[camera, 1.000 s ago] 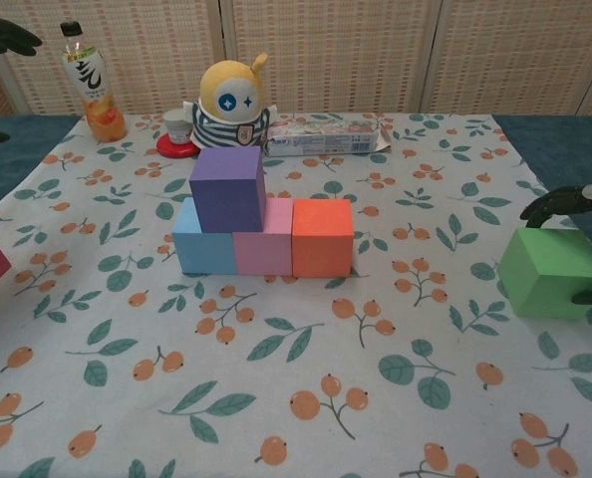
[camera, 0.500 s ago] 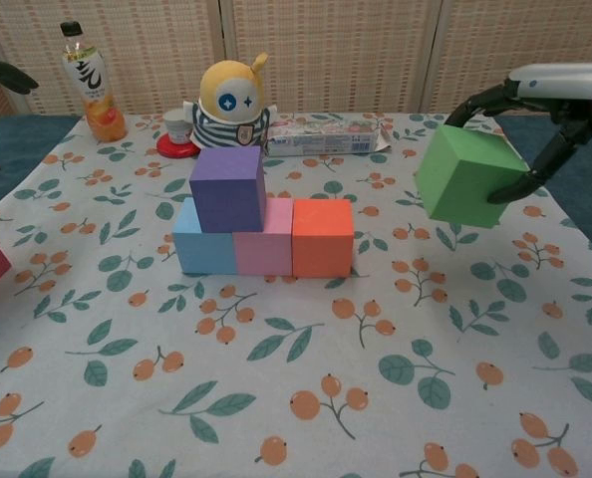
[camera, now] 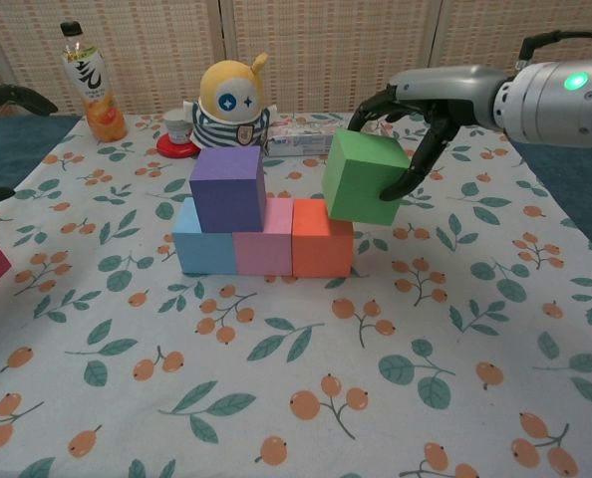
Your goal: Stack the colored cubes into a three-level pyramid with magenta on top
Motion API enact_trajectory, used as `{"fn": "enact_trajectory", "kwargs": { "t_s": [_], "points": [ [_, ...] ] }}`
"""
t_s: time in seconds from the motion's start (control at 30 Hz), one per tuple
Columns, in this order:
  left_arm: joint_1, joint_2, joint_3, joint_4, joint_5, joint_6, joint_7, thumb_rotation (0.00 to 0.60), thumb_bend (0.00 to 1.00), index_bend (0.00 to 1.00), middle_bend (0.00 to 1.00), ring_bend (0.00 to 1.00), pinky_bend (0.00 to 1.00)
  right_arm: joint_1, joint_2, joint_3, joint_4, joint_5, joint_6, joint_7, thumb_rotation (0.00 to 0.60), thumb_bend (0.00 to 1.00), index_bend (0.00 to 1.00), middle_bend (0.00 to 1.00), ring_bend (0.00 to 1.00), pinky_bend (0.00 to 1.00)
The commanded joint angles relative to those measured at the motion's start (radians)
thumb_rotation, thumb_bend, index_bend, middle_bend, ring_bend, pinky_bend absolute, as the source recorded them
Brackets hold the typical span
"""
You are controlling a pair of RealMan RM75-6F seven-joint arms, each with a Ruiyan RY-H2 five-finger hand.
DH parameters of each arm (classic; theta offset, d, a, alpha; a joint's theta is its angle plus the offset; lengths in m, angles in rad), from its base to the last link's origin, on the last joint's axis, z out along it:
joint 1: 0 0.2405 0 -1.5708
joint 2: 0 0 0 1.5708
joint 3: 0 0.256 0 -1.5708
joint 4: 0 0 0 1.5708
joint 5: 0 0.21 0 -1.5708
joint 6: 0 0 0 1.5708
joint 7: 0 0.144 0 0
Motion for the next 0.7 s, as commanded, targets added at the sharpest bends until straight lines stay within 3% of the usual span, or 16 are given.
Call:
{"fn": "enact_trajectory", "kwargs": {
  "t_s": [0.03, 0.3, 0.7],
  "points": [
    [0.006, 0.0, 0.003, 0.0, 0.014, 0.0, -0.011, 0.6, 0.32, 0.14, 0.12, 0.03, 0.05, 0.082, -0.069, -0.007, 0.009, 0.133, 0.044, -0.125, 0.6, 0.06, 0.4, 0.14, 0.0, 0.0],
    [0.021, 0.006, 0.007, -0.003, 0.045, -0.003, -0.03, 0.6, 0.32, 0.14, 0.12, 0.03, 0.05, 0.165, -0.123, -0.019, -0.004, 0.277, 0.128, -0.267, 0.6, 0.06, 0.39, 0.14, 0.0, 0.0],
    [0.033, 0.012, 0.002, -0.002, 0.069, -0.009, -0.058, 0.6, 0.32, 0.14, 0.12, 0.03, 0.05, 0.214, -0.154, -0.034, -0.012, 0.362, 0.193, -0.35, 0.6, 0.06, 0.37, 0.14, 0.0, 0.0]
  ]
}}
